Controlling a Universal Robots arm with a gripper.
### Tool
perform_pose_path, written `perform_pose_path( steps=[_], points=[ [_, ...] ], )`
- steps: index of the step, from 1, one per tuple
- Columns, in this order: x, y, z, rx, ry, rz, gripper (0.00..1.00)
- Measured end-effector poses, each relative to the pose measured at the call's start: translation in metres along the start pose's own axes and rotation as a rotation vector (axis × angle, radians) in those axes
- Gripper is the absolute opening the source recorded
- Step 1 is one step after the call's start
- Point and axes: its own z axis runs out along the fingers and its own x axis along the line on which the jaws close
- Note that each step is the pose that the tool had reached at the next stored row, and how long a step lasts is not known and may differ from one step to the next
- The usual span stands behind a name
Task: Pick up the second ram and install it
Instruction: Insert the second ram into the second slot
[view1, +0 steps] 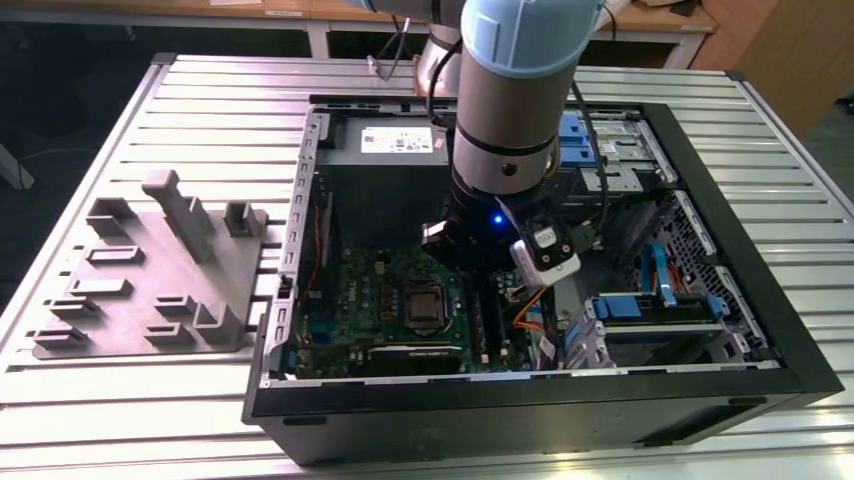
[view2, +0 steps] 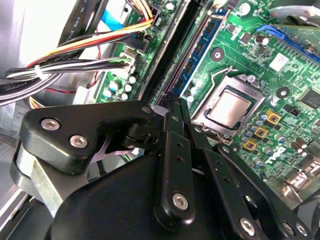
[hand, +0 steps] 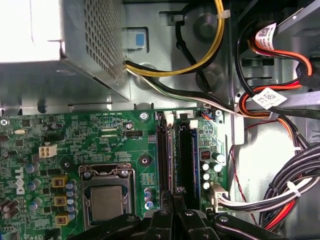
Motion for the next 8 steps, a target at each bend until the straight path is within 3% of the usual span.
perform_pose_path(
  steps=[8],
  points=[
    [0.0001, 0.0000, 0.0023, -0.0002, 0.0001, 0.001, 0.12]
  ],
)
